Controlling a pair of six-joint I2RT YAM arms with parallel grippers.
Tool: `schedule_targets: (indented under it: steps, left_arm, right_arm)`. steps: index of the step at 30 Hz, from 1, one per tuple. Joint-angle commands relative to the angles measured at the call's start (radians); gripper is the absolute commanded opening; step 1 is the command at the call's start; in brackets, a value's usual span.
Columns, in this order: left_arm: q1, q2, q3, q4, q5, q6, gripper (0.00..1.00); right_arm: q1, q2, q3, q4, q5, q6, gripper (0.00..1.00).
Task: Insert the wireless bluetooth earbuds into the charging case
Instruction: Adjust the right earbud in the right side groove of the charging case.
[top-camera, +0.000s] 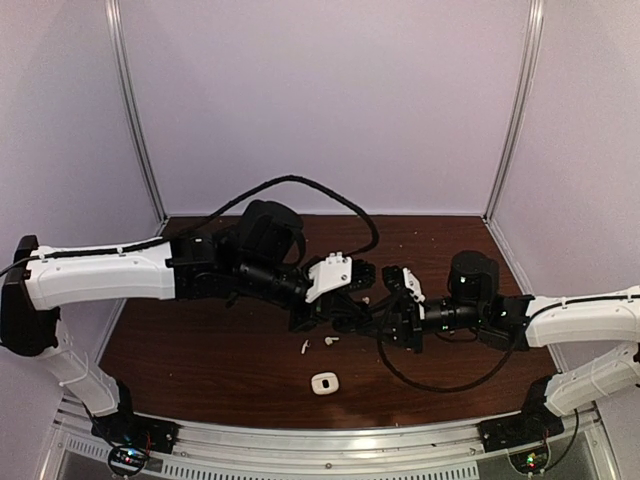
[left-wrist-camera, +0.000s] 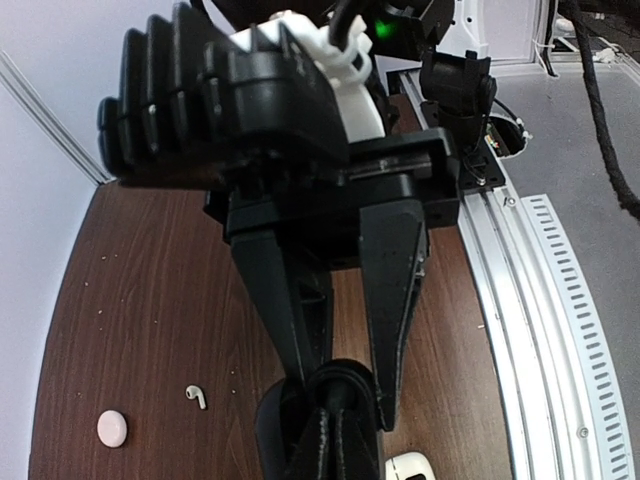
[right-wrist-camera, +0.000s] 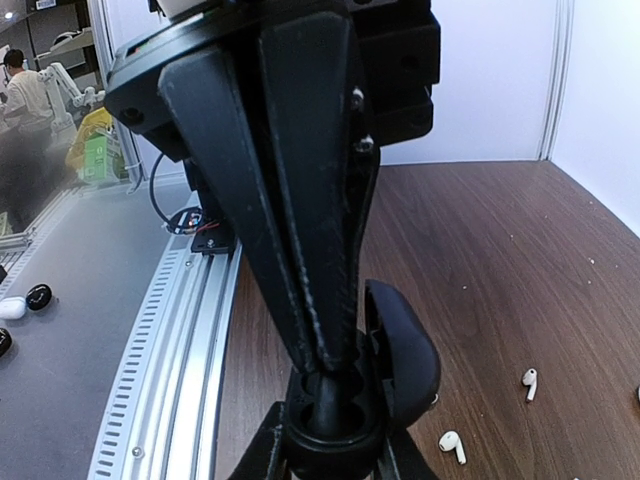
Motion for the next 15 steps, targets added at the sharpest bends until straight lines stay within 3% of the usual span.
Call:
schedule_targets:
  steps: [1,8,15]
  left_arm:
    - [0.0,0.042,0.033,-0.022,0.039,0.006,0.0]
    - [0.0,0.074,0.055,-0.074,0.064,0.016,0.01]
    - [0.0,0.009,0.057,-0.032,-0.012,0.013,0.11]
  right_arm:
    - [0.015,-0.031,0.005,0.058,-0.004,-0.003,0.0]
    - [0.015,-0.067,-0.017,0.097,0.012,0.009,0.0]
    - [0.015,-0.043,-0.04,0.115,0.007,0.021,0.0]
